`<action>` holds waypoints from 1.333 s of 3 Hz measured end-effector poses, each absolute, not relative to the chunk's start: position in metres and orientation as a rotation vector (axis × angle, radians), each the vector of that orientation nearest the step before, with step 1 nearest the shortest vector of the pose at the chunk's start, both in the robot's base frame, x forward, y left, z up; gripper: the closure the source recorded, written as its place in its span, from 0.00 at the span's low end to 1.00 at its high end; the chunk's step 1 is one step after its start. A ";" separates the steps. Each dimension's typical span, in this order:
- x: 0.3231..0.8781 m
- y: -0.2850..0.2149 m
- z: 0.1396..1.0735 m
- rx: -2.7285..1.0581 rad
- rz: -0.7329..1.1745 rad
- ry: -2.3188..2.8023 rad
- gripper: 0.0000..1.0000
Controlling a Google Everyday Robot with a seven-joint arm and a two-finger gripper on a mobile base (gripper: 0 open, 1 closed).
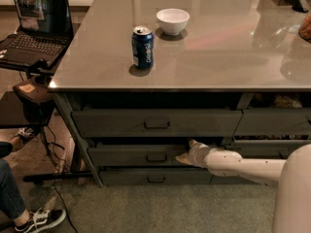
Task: Open middle drawer
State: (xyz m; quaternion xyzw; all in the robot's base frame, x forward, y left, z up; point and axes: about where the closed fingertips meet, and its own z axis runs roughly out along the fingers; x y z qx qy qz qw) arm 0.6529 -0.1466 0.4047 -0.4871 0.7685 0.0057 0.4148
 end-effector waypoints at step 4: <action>0.645 -0.149 0.416 -1.206 0.028 1.927 1.00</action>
Offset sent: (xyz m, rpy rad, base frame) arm -0.1044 -0.0027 0.0264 0.2107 -0.0770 -0.0571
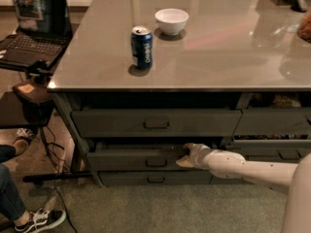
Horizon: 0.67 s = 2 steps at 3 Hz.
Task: Open middle drawer
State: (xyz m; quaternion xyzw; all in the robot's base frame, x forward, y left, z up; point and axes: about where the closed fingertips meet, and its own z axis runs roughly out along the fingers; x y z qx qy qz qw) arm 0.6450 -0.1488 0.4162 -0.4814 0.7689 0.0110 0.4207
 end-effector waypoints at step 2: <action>0.636 -0.150 0.418 -1.207 0.039 1.921 1.00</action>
Offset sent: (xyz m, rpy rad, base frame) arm -0.3433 0.0402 -0.0281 0.6689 0.0208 -0.0958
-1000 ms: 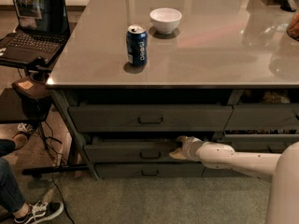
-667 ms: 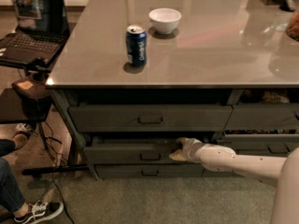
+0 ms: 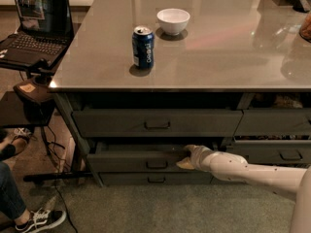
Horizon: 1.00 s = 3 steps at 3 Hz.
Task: Open middle drawer
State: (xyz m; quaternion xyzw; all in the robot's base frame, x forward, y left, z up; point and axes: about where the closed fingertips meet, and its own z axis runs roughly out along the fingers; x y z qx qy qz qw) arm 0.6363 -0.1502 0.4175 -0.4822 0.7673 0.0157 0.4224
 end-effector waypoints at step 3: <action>0.625 -0.148 0.418 -1.226 0.047 1.906 1.00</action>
Offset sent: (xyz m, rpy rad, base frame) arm -0.0879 0.0137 -0.0229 -0.0020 -0.0298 0.1348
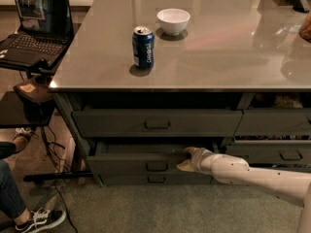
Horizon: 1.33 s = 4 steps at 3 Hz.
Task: Open middle drawer
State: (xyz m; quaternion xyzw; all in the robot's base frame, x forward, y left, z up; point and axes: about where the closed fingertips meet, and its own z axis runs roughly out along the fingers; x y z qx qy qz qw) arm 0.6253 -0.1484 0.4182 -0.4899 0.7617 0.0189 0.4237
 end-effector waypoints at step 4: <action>0.600 -0.151 0.419 -1.214 0.061 1.893 1.00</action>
Offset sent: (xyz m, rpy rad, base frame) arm -0.3227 -0.0289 -0.0703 0.2088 -0.1054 0.0031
